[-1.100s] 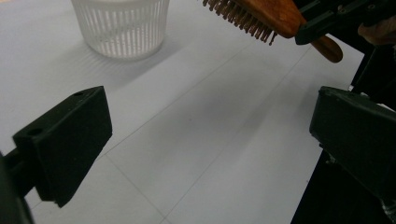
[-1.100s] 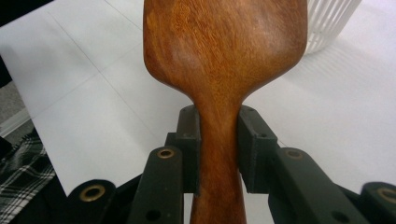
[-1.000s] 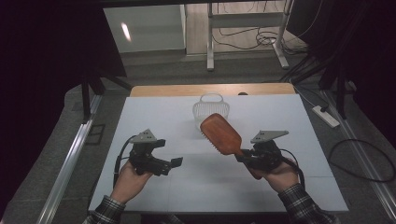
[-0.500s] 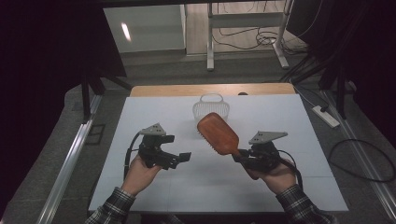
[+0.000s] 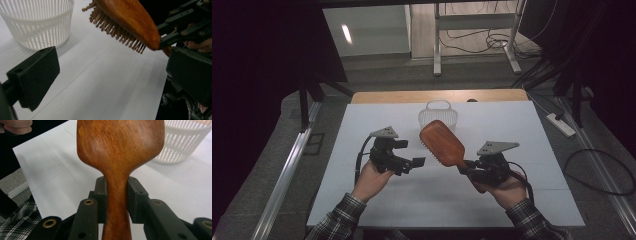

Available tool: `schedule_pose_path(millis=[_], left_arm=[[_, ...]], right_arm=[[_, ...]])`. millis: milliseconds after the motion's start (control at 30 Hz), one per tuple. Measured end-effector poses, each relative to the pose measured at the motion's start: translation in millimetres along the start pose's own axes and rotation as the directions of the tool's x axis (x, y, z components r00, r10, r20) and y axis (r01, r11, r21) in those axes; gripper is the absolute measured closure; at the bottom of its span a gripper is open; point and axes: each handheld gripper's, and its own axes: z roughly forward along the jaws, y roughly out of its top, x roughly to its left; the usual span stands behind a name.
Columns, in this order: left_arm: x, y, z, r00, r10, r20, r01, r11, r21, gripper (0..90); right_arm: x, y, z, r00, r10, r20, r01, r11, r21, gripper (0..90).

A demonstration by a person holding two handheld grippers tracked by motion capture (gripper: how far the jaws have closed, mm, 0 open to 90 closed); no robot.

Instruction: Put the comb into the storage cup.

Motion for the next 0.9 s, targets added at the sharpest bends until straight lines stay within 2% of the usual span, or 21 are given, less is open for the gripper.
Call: schedule_pose_path(millis=[233,433,900], left_arm=[[1.8,4.5,6.5,0.9999,-0.013,0.009,0.013,0.9999,0.002,0.0],[2.6,7.6,14.3,0.9979,-0.046,0.047,0.046,0.9988,-0.014,0.0],[0.9,7.0,25.8,0.9925,-0.072,0.099,0.072,0.9974,0.001,0.0]], right_arm=[[4.7,0.8,1.3,0.9998,-0.005,-0.019,0.005,1.0,-0.009,72.4],[7.9,1.2,2.6,0.9994,-0.004,-0.035,0.004,1.0,-0.012,72.4],[17.6,1.4,8.5,0.9981,-0.017,-0.059,0.016,1.0,-0.011,72.4]])
